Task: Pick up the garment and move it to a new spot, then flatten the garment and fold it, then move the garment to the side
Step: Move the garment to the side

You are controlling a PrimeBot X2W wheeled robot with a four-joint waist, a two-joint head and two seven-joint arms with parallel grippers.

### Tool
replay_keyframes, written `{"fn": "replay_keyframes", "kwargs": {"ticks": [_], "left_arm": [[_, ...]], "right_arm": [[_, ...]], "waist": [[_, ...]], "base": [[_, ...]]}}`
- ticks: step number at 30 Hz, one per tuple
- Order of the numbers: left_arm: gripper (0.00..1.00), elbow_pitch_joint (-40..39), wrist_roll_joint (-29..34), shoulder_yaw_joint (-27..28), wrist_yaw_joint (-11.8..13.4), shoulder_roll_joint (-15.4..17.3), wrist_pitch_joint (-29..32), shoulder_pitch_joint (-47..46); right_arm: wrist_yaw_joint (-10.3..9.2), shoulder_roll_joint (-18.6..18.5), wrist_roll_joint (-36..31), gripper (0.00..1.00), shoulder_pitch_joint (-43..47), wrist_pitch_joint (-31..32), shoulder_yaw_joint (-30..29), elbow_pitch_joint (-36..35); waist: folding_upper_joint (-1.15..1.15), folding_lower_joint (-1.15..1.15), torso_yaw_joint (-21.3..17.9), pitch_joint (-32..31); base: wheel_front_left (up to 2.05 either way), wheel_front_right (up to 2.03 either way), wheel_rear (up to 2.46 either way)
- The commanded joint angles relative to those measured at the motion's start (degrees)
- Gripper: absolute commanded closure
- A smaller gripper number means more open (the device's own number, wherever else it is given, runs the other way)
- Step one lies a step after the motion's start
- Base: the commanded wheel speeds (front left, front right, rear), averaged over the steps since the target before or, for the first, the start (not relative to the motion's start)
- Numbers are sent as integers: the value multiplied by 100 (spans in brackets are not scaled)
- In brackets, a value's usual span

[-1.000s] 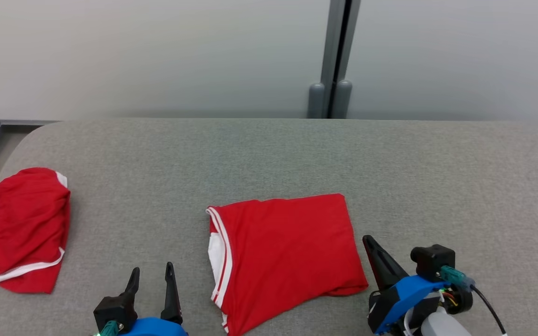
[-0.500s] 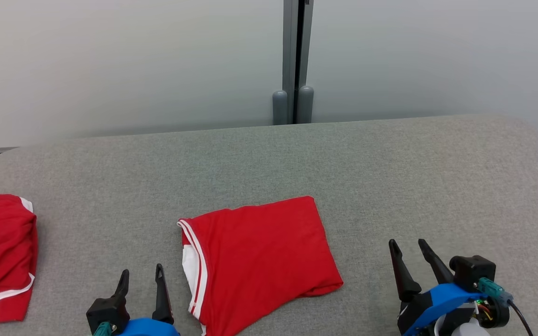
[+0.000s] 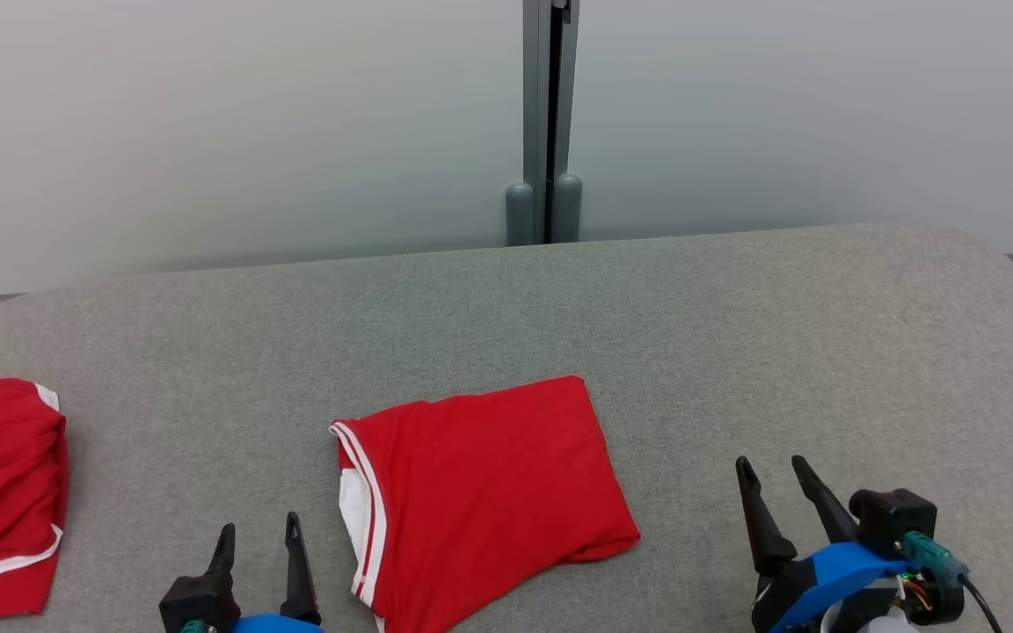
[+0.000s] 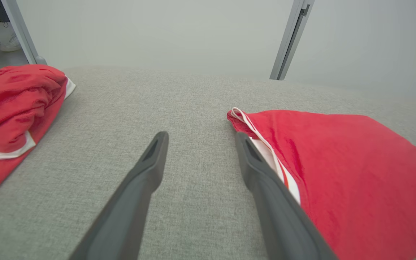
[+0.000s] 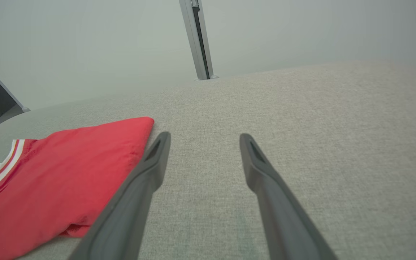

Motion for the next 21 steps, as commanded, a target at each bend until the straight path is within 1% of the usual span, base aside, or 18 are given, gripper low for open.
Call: {"fn": "replay_keyframes", "kwargs": {"ticks": [1,6,9,14,18,21], "left_arm": [[0,-21,30,29,15,1,-26,45],[0,-26,3,-98,-18,1,-26,-61],[0,2,41,-243,-78,1,-26,-118],[0,14,9,-474,-83,8,-26,-214],[0,47,16,-594,-102,-1,-26,-323],[0,33,-8,-634,-63,-1,-26,-338]], "right_arm": [[1,-20,-14,0,94,-29,6,-24],[1,-20,78,0,41,-29,140,132],[1,-19,140,0,-115,-29,315,360],[1,-20,155,0,-434,-29,443,749],[1,-26,-187,0,-858,-30,427,1242],[1,-27,-446,0,-1136,-30,252,1652]], "waist": [[-1,0,11,18],[-1,0,158,118],[-1,0,373,197],[-1,0,847,404],[-1,0,1247,574],[-1,0,1482,651]], "base": [[0,0,0],[0,0,0],[0,0,0],[0,0,0],[0,0,0],[0,0,0]]}}
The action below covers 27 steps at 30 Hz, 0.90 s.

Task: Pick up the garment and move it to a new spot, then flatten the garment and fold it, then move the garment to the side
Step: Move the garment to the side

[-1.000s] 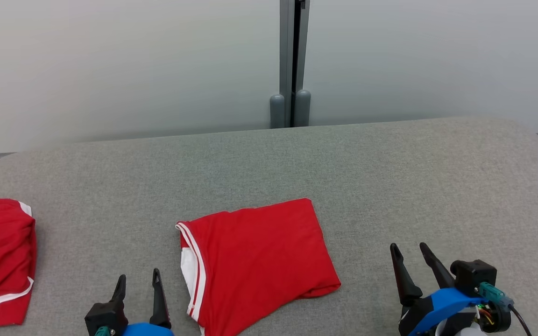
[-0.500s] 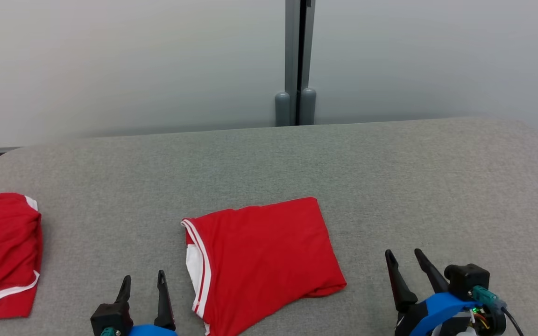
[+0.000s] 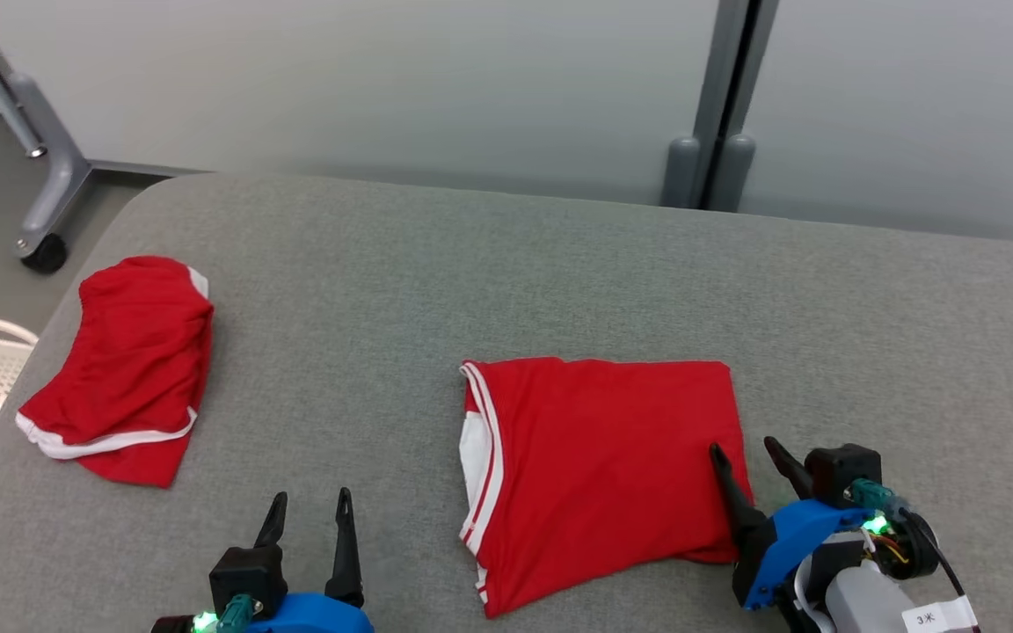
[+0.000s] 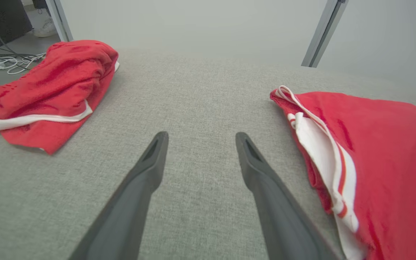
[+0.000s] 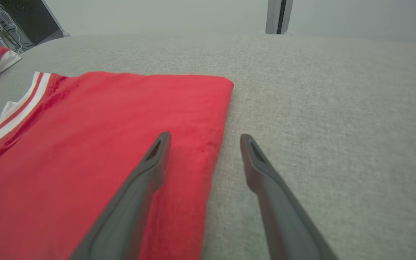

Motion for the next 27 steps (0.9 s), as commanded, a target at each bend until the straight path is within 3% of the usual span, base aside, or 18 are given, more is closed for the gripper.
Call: {"fn": "replay_keyframes", "kwargs": {"ticks": [1,8,9,10,11,19,26,27], "left_arm": [[0,-20,-14,-10,25,-2,-26,-68],[0,-67,-137,-33,39,-1,-26,-88],[0,-75,-154,-43,47,-1,-26,-100],[0,-80,-159,-56,53,-2,-26,-127],[0,-93,-176,-68,54,-1,-26,-153],[0,-163,-134,-88,6,-2,-26,-231],[0,-187,-123,-25,-39,-2,-26,-277],[0,-182,-134,-24,-31,-1,-26,-310]], "right_arm": [[1,-29,-170,0,-170,-30,-114,172],[1,-26,-588,0,-600,28,-461,1181],[1,-26,-563,20,-646,36,-431,1298],[1,-22,-543,51,-701,36,-366,1406],[1,-20,-461,100,-745,39,-317,1491],[-5,-48,-231,100,-980,-19,-86,1278],[-3,-39,-154,100,-829,-28,243,638],[0,-34,-133,100,-831,-30,366,462]], "waist": [[-1,-1,273,207],[-1,-1,438,281],[-1,-1,436,298],[-1,-1,432,311],[-1,-1,423,326],[-1,-1,78,312],[-1,-1,-963,215],[-1,-1,-1328,224]], "base": [[0,0,0],[0,0,0],[0,0,0],[0,0,0],[0,0,0],[0,0,0],[0,0,0],[0,0,0]]}}
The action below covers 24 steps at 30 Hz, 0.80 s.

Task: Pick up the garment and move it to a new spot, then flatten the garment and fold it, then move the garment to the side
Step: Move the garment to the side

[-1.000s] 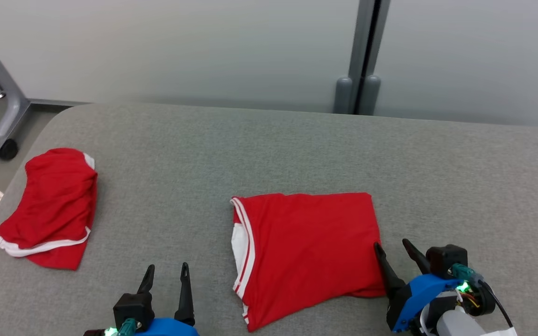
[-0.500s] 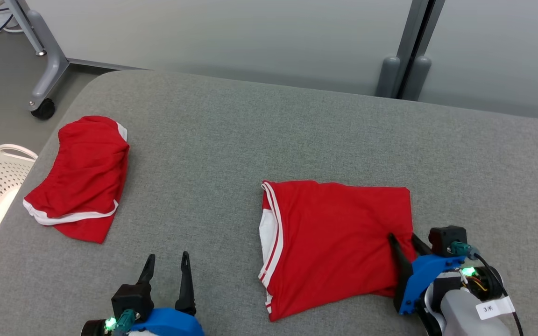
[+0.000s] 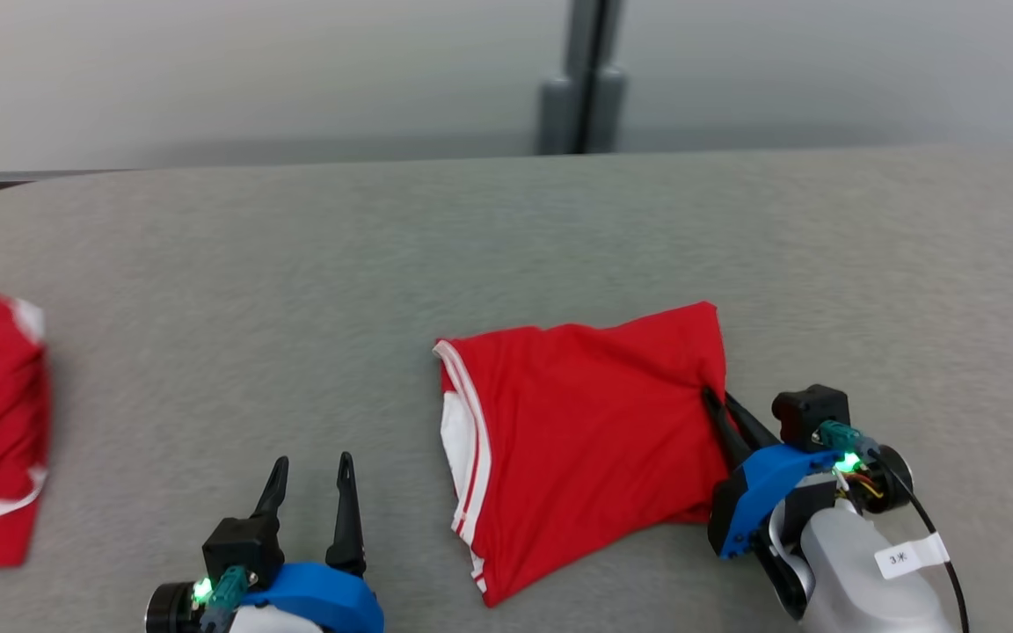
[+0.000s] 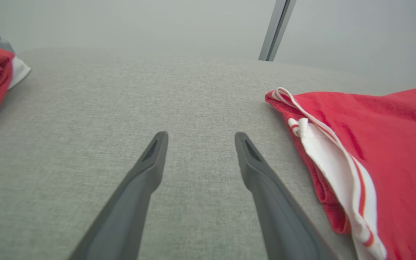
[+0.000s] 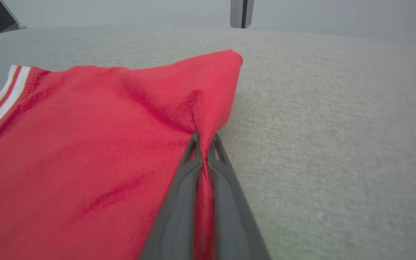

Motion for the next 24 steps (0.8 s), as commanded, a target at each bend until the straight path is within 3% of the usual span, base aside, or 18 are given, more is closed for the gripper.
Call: {"fn": "replay_keyframes", "kwargs": {"ticks": [1,14,24], "left_arm": [[0,-16,21,-7,14,-5,-26,-69],[0,11,87,-80,-83,-3,-26,-400],[0,55,259,-75,-181,1,-26,-653]], "right_arm": [[-3,-41,27,100,43,-31,42,-95],[-3,-36,622,100,140,-32,481,-882],[-2,-33,738,100,158,-32,308,-1169]], "waist": [[-1,-1,-436,-249],[-1,-1,-2344,201],[-1,-1,-2757,609]], "base": [[0,0,0],[0,0,0],[0,0,0]]}}
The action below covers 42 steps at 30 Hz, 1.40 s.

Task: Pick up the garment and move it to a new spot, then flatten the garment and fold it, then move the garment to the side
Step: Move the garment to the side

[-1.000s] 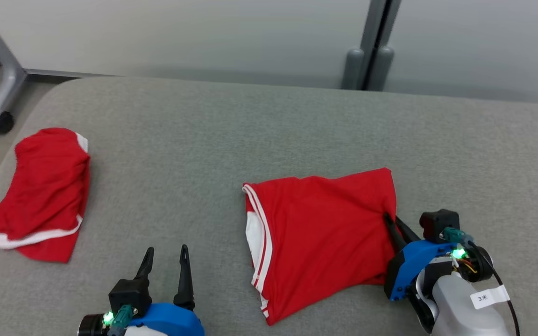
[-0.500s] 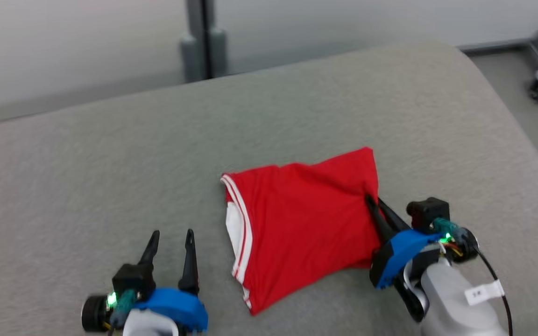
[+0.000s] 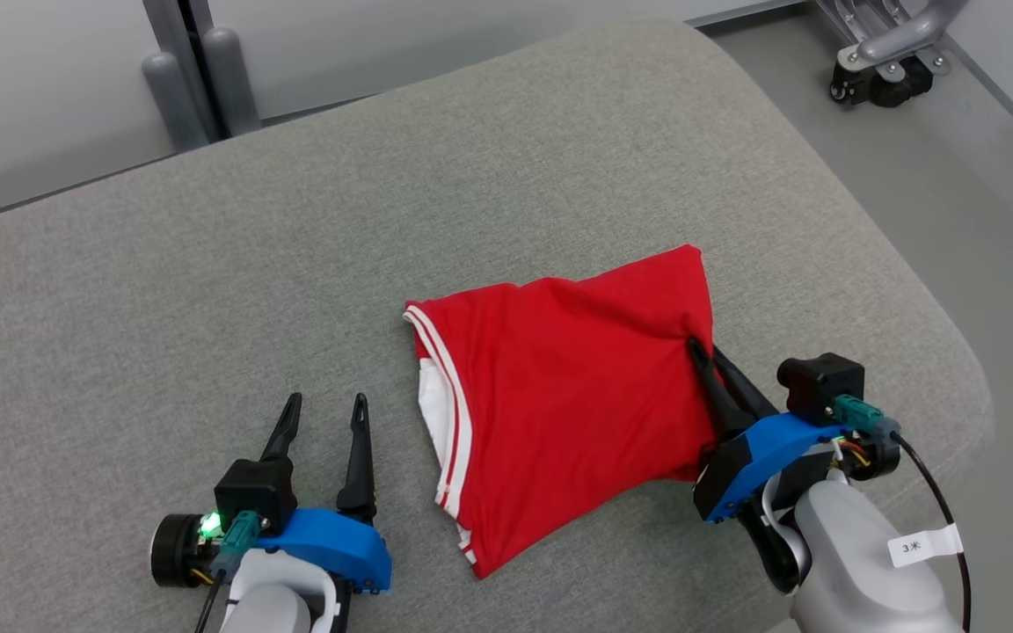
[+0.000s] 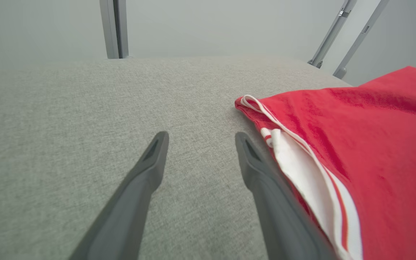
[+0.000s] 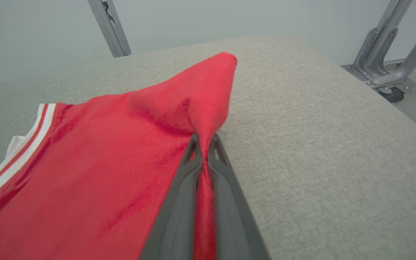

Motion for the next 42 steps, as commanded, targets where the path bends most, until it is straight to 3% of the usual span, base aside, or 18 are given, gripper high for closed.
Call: {"fn": "replay_keyframes", "kwargs": {"ticks": [1,7,12,22,29,30,31,37,42], "left_arm": [[0,14,54,12,-35,9,-26,-115],[0,59,173,-93,-68,8,-26,-279],[0,60,263,-127,-82,7,-26,-408],[0,-14,424,-71,-124,47,-7,-552],[0,-48,437,-62,-114,75,0,-588],[0,-50,442,-60,-114,77,0,-595],[0,-48,448,-60,-115,78,-1,-602],[0,-65,434,-61,-75,72,-2,-624],[0,-163,339,-33,40,27,-8,-542]], "right_arm": [[1,-24,-64,100,12,-31,-84,-33],[1,-54,-899,100,-445,-31,-522,102],[0,-352,-1603,100,-1160,-31,-1191,341],[0,-1551,-3329,100,-2229,0,-3496,1235],[0,-1767,-4518,100,-2415,52,-4821,1172],[-1,-1740,-4640,61,-2424,102,-5013,1156],[-1,-1702,-4779,0,-2427,113,-5186,1118],[0,-1298,-5230,0,-2494,2,-5840,902],[0,-516,-4588,0,-2328,-27,-5207,248]], "waist": [[0,-1,36,55],[0,-1,377,301],[0,-1,819,585],[0,-1,1592,988],[0,-1,1787,1103],[0,-1,1797,1115],[0,-1,1804,1124],[0,-1,1829,1038],[0,-1,1896,821]], "base": [[0,0,0],[0,0,0],[0,0,0],[0,0,0],[0,0,0],[0,0,0],[0,0,0],[0,0,0],[0,0,0]]}}
